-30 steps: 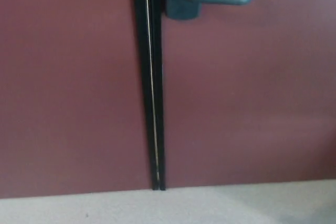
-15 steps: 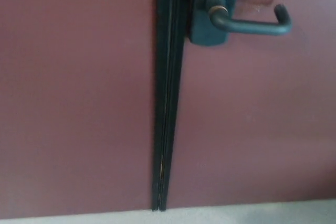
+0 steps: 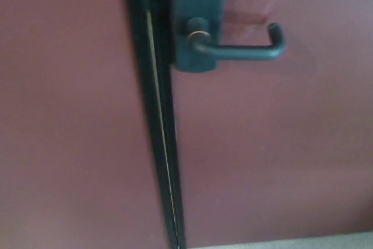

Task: The robot walks towards the door handle and put its right hand on it and twist the handle

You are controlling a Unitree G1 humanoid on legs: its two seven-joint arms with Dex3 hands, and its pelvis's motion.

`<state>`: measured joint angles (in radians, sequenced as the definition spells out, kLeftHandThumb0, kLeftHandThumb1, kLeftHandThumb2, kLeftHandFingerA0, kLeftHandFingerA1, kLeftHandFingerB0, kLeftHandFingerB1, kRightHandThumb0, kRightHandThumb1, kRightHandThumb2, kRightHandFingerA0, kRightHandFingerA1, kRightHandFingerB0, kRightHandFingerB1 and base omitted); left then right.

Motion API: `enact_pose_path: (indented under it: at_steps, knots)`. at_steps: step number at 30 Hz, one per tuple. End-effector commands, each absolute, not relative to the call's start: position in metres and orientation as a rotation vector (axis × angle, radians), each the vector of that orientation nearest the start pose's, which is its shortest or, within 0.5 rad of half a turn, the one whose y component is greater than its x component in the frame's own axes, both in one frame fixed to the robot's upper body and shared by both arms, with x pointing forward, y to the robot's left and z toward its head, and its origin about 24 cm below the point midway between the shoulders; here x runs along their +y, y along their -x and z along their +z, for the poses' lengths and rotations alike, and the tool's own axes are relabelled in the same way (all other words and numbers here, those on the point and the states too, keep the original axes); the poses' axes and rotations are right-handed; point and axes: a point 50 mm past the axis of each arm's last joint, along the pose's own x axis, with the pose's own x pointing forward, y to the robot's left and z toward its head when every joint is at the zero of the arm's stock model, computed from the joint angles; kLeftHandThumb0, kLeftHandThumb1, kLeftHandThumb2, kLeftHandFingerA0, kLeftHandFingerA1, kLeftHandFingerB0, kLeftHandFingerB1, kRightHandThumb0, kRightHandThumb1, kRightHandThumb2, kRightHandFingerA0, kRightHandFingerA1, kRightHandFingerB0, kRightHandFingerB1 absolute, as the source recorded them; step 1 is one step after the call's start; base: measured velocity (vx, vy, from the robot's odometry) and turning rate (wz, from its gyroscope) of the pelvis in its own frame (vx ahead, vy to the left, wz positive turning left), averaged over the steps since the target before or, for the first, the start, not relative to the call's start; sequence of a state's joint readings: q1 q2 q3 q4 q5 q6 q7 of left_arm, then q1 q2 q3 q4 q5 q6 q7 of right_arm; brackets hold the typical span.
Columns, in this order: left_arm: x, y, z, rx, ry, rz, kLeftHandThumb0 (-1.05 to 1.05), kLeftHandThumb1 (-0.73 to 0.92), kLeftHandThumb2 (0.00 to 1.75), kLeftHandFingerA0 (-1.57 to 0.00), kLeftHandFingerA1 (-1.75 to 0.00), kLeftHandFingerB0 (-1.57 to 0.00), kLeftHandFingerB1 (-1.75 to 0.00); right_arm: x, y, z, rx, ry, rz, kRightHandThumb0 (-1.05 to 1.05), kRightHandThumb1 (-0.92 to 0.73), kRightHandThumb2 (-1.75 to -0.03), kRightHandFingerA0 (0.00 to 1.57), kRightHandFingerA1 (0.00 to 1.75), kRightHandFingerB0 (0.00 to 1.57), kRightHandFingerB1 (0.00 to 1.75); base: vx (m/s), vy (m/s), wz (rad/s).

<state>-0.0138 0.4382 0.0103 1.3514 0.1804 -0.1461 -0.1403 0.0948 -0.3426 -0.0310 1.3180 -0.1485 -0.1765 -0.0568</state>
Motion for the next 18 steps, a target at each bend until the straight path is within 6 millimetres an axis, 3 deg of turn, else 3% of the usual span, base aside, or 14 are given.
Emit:
enact_pose_path:
  at_steps: [1,18]
  knots:
    - [0.3143,-0.0751,-0.1359,1.242,-0.433,0.009,-0.36,0.58,0.71,-0.57,-0.5,-0.39,-0.43,-0.2872,-0.0442,-0.1514,1.244,0.428,-0.161,-0.22,-0.74,-0.62,0.63,0.44,0.47,0.38,0.0,0.0,0.0]
    - [0.3141,-0.0726,-0.1367,1.253,-0.432,0.01,-0.36,0.57,0.71,-0.58,-0.5,-0.39,-0.44,-0.2863,-0.0428,-0.1519,1.25,0.43,-0.141,-0.21,-0.72,-0.61,0.62,0.43,0.47,0.38,0.02,0.053,0.09]
